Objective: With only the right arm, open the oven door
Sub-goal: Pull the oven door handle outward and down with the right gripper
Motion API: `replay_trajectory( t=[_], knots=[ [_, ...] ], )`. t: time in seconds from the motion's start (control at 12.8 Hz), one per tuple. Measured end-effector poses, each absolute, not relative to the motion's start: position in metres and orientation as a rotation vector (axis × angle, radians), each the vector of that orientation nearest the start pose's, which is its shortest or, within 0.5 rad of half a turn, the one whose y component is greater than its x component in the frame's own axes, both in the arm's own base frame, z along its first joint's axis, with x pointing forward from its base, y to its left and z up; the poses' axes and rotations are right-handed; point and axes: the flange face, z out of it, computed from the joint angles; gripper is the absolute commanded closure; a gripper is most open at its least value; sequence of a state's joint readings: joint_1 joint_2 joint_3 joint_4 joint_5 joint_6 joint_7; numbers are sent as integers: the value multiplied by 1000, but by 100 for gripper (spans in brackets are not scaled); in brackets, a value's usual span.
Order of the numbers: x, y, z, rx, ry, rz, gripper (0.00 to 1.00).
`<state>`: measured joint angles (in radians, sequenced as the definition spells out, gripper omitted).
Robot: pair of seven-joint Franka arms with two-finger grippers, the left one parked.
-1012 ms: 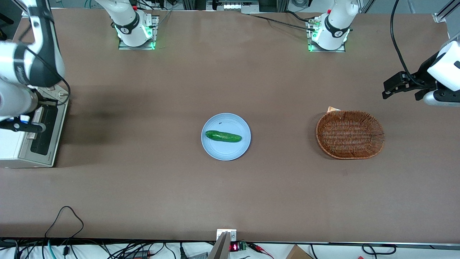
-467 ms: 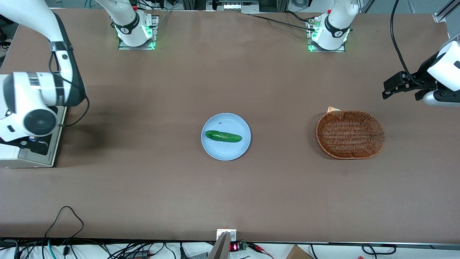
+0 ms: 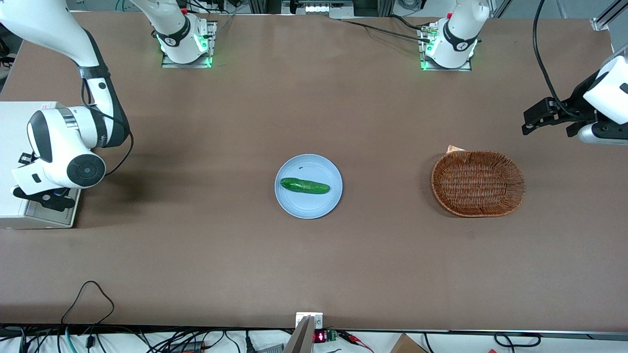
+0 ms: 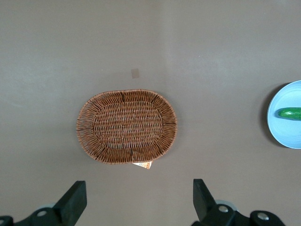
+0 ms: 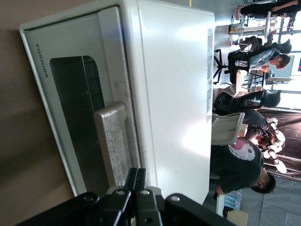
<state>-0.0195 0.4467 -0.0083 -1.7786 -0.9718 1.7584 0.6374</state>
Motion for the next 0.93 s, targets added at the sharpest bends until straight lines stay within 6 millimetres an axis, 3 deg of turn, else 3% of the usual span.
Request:
replay_trajectory(
  t=[0.31,0.93],
  knots=[
    [618,-89,293,2130,-276,-149,97],
    [618,-87,291,2136,-277,-150,97]
  ],
)
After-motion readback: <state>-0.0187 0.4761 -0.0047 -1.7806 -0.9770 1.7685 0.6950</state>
